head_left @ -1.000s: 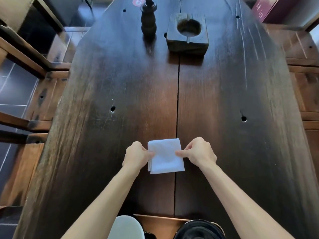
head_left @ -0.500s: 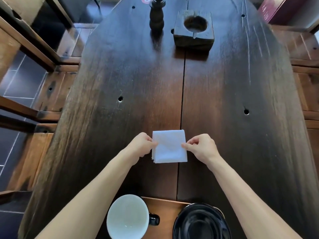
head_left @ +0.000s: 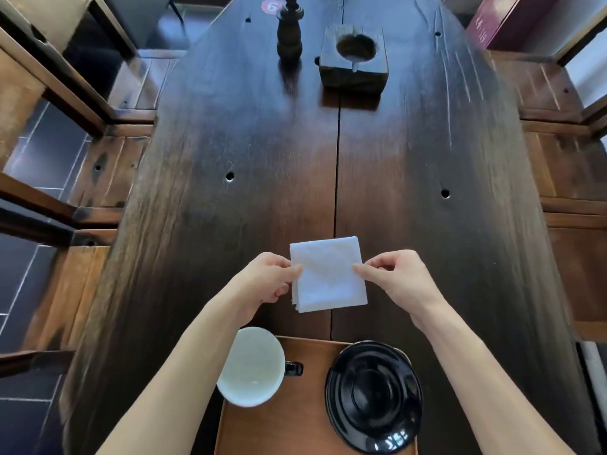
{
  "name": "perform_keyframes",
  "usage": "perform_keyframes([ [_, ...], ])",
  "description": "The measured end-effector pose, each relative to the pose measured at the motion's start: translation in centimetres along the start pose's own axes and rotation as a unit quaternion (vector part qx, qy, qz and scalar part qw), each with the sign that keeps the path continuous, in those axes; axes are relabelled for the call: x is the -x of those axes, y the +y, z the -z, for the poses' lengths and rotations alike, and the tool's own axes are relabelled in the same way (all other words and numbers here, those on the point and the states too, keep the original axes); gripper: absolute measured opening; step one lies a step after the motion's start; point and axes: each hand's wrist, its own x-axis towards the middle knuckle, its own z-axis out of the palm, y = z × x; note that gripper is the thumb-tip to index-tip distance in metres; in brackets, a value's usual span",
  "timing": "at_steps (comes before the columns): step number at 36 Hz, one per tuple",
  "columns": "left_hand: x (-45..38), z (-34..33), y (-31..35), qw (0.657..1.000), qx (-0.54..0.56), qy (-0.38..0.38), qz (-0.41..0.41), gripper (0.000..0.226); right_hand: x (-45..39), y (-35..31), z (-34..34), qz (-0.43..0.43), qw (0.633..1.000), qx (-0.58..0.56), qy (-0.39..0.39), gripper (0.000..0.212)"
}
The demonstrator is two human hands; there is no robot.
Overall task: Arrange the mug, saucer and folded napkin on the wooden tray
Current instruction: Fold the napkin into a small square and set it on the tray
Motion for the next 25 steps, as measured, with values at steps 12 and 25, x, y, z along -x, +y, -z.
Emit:
perform_keyframes([
  [12,7.8,-1.6,-3.2,1.000,0.005,0.008,0.003,0.022,8.5,2.0,-0.7,-0.029,0.998,-0.020,-0.047,0.020],
  [25,14.6,-4.3,-10.8,0.992,-0.022,0.059,0.107,0.020,16.5,6.4,-4.4,-0.064,0.996,0.039,-0.049,0.024],
])
